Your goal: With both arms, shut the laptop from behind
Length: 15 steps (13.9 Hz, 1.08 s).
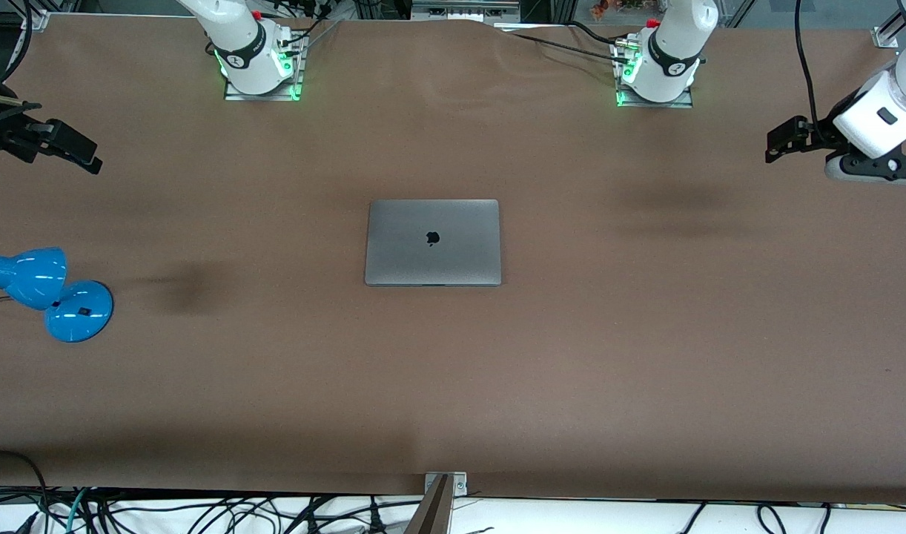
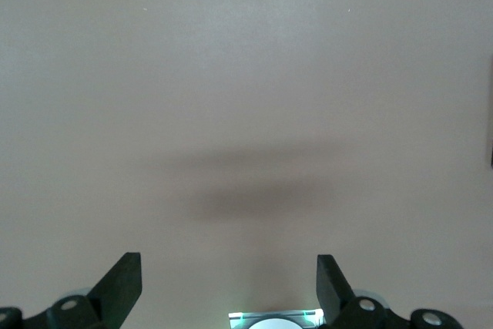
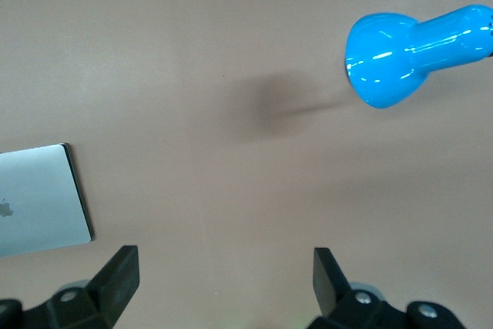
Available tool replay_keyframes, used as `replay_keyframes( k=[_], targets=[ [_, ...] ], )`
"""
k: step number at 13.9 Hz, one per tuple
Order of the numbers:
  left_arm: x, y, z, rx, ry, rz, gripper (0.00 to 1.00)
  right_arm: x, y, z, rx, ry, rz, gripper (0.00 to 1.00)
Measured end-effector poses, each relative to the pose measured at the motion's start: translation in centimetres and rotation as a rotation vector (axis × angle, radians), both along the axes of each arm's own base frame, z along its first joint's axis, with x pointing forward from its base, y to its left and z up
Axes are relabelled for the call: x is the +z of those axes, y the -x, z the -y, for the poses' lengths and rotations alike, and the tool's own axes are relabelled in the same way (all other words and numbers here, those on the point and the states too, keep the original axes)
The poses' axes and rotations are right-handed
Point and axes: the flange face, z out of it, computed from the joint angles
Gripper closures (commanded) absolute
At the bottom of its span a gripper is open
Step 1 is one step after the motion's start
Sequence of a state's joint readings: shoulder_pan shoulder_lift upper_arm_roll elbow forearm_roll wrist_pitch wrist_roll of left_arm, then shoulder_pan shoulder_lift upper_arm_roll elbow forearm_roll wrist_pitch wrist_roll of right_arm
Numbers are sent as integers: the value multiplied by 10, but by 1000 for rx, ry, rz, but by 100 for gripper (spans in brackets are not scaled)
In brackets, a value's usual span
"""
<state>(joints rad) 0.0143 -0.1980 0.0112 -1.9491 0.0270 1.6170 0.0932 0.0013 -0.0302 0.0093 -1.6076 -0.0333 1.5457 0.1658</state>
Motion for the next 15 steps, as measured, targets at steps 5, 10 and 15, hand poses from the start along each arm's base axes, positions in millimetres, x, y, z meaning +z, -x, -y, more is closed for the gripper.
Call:
replay_keyframes(
  k=[5,10,15],
  targets=[
    [-13,33,46,-21,-38,54,0,-16,-20,0,0,-1,38,0],
    [-3,26,77,-17,-51,94,0,-21,-29,0,2,-2,70,0],
    [18,-17,53,52,-21,119,0,-21,-29,0,2,-2,67,0]
  ],
)
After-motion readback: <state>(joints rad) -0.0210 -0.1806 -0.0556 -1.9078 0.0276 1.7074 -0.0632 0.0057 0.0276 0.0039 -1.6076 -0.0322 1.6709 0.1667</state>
